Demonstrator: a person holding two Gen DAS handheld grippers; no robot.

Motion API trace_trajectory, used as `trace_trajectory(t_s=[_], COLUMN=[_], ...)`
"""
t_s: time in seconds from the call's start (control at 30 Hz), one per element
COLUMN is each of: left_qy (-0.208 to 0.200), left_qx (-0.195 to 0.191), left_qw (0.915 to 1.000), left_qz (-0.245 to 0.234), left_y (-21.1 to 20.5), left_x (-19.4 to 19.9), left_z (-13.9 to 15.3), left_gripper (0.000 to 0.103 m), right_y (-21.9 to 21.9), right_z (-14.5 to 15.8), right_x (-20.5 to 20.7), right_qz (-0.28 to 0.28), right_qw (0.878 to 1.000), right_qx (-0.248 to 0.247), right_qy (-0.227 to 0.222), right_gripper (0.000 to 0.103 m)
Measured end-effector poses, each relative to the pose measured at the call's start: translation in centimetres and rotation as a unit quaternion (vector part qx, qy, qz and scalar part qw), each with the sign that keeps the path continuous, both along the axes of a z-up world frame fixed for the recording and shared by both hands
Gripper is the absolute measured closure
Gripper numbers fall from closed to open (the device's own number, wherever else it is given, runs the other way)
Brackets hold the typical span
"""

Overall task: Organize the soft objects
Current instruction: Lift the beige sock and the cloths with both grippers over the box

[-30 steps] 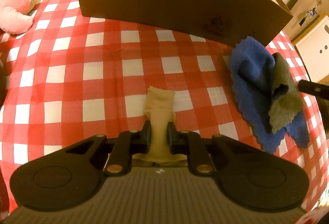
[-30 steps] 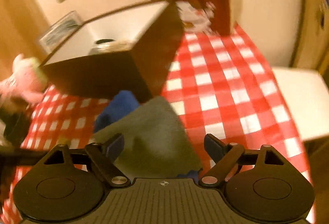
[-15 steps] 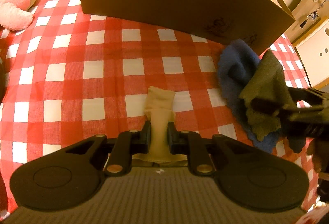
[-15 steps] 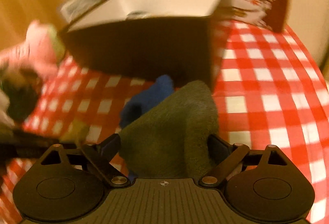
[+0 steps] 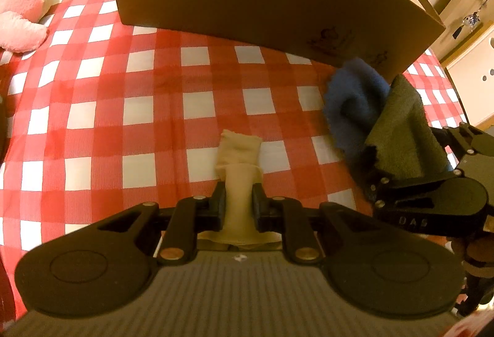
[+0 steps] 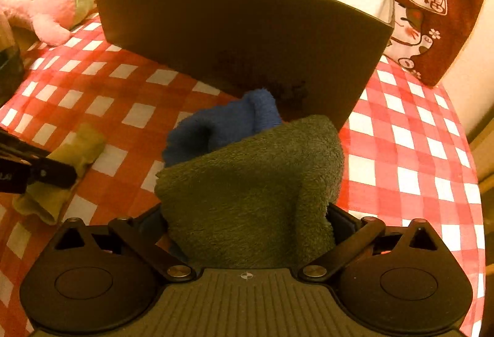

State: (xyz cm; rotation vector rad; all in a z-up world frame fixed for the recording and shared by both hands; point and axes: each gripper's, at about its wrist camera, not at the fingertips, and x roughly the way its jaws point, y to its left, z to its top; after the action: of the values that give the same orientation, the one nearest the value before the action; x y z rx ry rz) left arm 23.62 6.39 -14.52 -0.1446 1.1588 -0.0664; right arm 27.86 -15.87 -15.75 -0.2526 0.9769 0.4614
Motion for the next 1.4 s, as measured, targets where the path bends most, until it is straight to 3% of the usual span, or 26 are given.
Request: trace_trajectory(t_s=[0.13, 0.2, 0.3, 0.4, 0.87, 1.4], left_qy=[-0.001, -0.001, -0.001, -0.002, -0.019, -0.103], left_qx=[0.009, 0.011, 0.014, 0.015, 0.023, 0.022], left_qw=[1.0, 0.9999, 0.9999, 0.9999, 0.9996, 0.9943], left_qz=[-0.003, -0.005, -0.006, -0.007, -0.001, 0.018], left_y=[-0.3, -0.3, -0.4, -0.4, 0.2, 1.7], left_x=[0.1, 0.2, 0.2, 0.2, -0.7, -2.0], left_z=[0.0, 0.0, 0.0, 0.1, 1.7, 9.3], left_gripper=[0.087, 0.088, 0.089, 0.092, 0.095, 0.095], right_y=[-0.7, -1.1, -1.8, -2.6, -4.7, -6.4], right_z=[0.5, 0.8, 1.1, 1.3, 3.3, 10.6], right_x=[0.0, 0.1, 0.5, 0.5, -0.3, -1.8], right_qz=[-0.001, -0.004, -0.006, -0.012, -0.025, -0.024], right_qw=[1.0, 1.0, 1.0, 1.0, 0.998, 0.988], right_qx=[-0.001, -0.004, 0.0, 0.011, 0.065, 0.149], right_qy=[-0.01, -0.018, -0.021, -0.018, 0.0, -0.035], right_gripper=[0.022, 0.041, 0.056, 0.066, 0.076, 0.076])
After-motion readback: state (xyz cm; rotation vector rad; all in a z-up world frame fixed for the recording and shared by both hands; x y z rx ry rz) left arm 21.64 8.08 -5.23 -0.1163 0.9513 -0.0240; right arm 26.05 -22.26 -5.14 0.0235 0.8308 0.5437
